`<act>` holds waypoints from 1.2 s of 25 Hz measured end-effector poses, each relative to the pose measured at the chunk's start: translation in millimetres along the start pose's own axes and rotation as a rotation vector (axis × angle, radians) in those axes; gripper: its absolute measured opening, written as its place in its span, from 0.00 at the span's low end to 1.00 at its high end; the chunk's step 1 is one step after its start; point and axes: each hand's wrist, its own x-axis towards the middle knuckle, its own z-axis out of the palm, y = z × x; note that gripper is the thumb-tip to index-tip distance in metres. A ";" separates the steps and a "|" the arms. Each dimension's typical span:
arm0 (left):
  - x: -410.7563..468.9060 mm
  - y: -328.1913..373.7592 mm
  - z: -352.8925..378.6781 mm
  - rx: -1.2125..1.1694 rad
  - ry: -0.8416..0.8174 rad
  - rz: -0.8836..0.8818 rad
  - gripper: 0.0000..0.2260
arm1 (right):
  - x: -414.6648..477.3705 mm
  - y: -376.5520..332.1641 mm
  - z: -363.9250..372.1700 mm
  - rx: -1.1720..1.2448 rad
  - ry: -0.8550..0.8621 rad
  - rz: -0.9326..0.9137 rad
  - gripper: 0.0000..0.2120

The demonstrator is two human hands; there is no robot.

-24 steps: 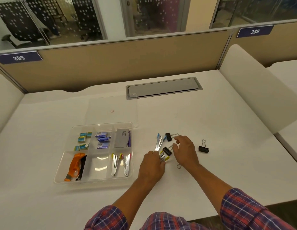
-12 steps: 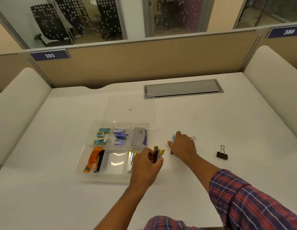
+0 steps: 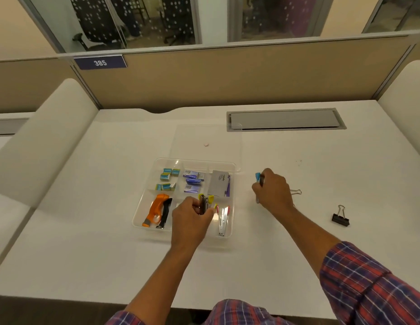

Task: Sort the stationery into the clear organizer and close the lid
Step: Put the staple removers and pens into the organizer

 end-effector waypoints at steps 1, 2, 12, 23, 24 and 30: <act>3.4 -3.1 -1.5 0.020 0.003 0.001 0.10 | -3.1 -12.5 -1.7 0.050 0.034 -0.046 0.08; 5.8 -4.9 -1.6 0.046 -0.003 0.009 0.10 | -7.7 -26.0 -2.7 0.085 0.049 -0.092 0.08; 23.4 -4.1 24.0 0.490 -0.170 0.136 0.12 | -54.4 -75.4 45.9 -0.129 -0.260 -0.118 0.14; 44.5 -2.0 34.7 0.658 -0.300 0.230 0.10 | -55.3 -72.8 47.9 -0.129 -0.166 -0.107 0.14; 46.4 -4.5 33.0 0.651 -0.293 0.219 0.09 | -55.8 -73.8 48.9 -0.151 -0.168 -0.107 0.15; 52.9 -19.8 26.3 0.617 -0.271 0.160 0.08 | -65.9 -86.1 62.4 -0.508 -0.118 -0.163 0.13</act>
